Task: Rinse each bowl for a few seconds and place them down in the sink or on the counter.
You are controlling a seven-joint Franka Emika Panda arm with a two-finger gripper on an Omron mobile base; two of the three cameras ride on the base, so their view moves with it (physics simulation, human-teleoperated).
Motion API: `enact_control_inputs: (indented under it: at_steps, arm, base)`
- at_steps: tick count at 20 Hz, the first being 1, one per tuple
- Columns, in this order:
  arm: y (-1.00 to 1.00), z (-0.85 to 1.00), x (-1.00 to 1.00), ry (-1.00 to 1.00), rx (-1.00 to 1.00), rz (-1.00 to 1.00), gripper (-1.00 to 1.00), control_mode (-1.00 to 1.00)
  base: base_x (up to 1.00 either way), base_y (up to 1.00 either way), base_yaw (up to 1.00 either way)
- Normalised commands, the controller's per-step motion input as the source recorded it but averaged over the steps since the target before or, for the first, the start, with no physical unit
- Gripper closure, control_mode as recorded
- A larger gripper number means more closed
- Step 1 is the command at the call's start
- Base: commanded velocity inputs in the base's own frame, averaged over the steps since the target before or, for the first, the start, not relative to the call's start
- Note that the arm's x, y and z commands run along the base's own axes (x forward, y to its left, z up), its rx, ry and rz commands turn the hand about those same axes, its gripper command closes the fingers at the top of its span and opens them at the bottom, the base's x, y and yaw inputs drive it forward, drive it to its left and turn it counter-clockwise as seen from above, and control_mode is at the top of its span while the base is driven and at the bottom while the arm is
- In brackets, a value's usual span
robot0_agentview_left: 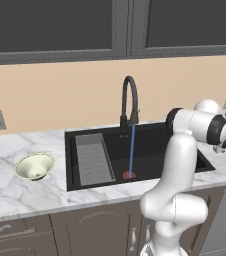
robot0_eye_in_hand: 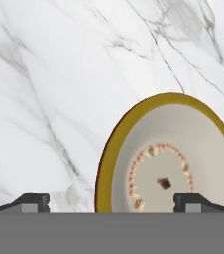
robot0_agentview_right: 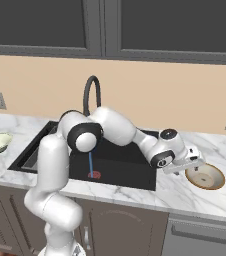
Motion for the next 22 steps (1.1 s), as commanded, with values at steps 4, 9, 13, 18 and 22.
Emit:
enact_control_inputs:
  at_steps: [4,9,13,18,22]
  arm:
    - [-0.14,-0.11,0.14,0.0,0.0,0.02,-1.0,-1.0]
    - [-0.18,-0.12,0.07,0.0,0.0,0.02,-1.0,-1.0]
    - [-0.16,-0.14,0.06,0.0,0.0,0.02,-1.0,-1.0]
    - [-0.11,-0.16,0.08,0.0,0.0,0.02,-1.0,-1.0]
    - [-0.12,-0.16,0.05,0.0,0.0,0.02,-1.0,-1.0]
  base:
    - [0.0,0.0,0.0]
    - [0.0,0.0,0.0]
    - [0.0,0.0,0.0]
    - [0.0,0.0,0.0]
    - [0.0,0.0,0.0]
